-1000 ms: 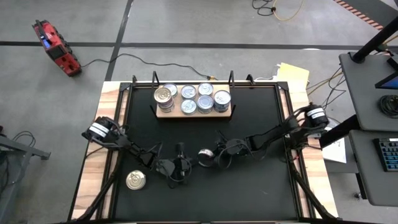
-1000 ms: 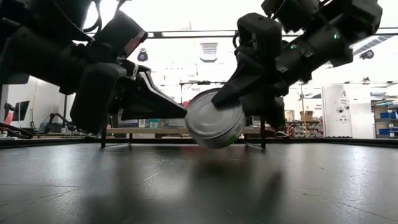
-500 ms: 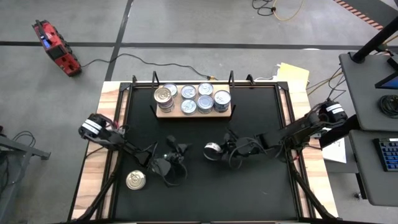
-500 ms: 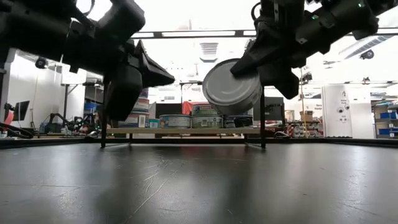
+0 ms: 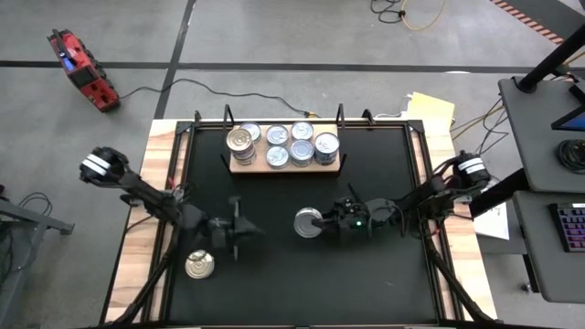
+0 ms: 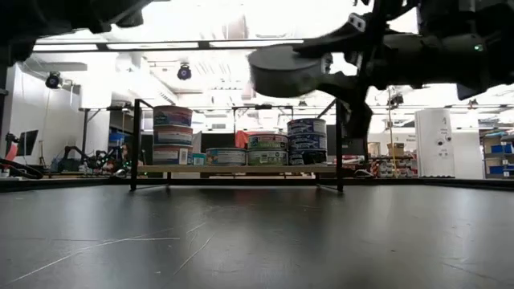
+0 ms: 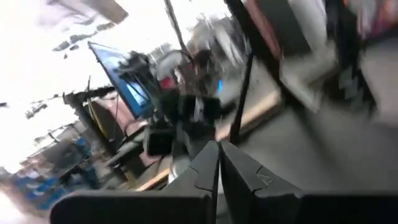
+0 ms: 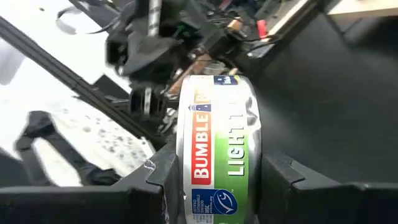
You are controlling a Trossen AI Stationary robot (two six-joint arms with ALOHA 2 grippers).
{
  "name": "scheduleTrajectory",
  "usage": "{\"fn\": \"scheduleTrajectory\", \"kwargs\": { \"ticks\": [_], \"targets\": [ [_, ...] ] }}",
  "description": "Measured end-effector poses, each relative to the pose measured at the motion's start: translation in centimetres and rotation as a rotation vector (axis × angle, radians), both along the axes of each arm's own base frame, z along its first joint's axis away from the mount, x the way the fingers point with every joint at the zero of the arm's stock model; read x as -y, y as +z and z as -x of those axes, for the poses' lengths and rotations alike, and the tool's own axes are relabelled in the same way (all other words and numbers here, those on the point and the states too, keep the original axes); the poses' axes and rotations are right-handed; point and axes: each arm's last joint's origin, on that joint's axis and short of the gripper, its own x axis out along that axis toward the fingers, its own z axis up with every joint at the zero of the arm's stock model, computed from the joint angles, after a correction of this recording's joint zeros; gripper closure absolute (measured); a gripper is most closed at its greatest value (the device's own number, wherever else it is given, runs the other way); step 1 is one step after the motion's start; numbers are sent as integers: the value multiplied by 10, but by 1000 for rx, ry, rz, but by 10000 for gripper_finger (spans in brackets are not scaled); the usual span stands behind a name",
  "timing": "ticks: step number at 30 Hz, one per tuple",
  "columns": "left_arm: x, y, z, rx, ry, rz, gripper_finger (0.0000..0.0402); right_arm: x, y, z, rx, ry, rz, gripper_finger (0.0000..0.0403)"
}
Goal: Stack canned seafood by type on shelf
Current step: Stack the green tuna can on top of the other green tuna cans on the shelf
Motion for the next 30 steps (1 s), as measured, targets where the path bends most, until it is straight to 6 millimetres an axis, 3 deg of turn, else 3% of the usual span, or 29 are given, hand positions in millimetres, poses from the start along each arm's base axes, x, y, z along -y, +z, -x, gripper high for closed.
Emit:
{"fn": "scheduleTrajectory", "kwargs": {
  "ticks": [2,7,12,25,30],
  "targets": [
    [-6,2,10,32,-16,124,402,-1,1,-7,25,9,-9,269],
    [-13,6,14,49,4,369,402,-2,10,-26,78,0,-30,269],
    [-13,4,11,32,25,424,382,-6,24,-41,123,38,-1,269],
    [-15,-7,-3,-27,59,592,183,-7,35,-54,98,28,156,268],
    [-19,-10,-9,-32,81,627,134,-3,32,-55,70,17,191,268]
  ]
}}
